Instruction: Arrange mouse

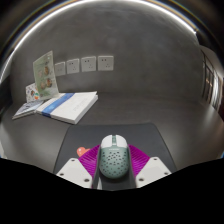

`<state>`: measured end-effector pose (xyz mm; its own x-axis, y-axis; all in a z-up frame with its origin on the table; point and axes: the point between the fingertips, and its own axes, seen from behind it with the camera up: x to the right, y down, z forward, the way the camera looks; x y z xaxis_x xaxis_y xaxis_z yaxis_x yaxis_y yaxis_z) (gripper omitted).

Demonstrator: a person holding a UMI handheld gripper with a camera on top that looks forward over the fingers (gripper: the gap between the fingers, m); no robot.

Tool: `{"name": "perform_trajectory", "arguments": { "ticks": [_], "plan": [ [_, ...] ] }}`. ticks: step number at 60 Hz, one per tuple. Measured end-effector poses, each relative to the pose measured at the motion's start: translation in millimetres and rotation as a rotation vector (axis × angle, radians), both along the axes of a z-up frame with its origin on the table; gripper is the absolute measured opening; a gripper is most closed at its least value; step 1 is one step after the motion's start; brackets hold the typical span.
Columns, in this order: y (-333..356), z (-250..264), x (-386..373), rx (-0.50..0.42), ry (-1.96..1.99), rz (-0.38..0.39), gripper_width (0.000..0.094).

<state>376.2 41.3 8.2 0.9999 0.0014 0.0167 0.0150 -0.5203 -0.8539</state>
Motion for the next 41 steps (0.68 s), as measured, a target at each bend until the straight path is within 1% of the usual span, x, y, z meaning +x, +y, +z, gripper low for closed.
{"name": "perform_trajectory", "arguments": {
  "ticks": [4,9,10,11,12,13,14,18,19,20,21,30,37,41],
  "plan": [
    [-4.9,-8.3,4.9,-0.035,0.024,-0.006,0.0466],
    [-5.4,-7.8,3.6,-0.03,0.036,0.01,0.0512],
    [-5.5,-8.6,3.8,-0.033,0.035,0.012,0.0573],
    [-6.2,-9.9,4.0,-0.039,0.034,0.012,0.0535],
    [-6.5,-10.0,3.5,-0.042,0.036,0.014,0.0551],
    [-7.6,-10.3,2.7,-0.049,0.038,0.016,0.0642],
    [-9.5,-10.5,2.0,-0.057,0.043,0.018,0.0634],
    [-21.2,-6.2,-3.6,-0.079,0.08,0.029,0.089],
    [-23.8,-4.0,-4.6,-0.079,0.088,0.031,0.0853],
    [-28.0,-1.7,-5.8,-0.08,0.094,0.037,0.0886],
    [-32.1,1.1,-6.7,-0.079,0.099,0.042,0.0841],
    [-82.2,23.3,-1.8,-0.05,0.115,0.059,0.0844],
    [-128.8,29.4,13.5,-0.041,0.122,0.03,0.0843],
    [-155.4,28.4,27.8,-0.036,0.111,-0.009,0.0842]
  ]
}}
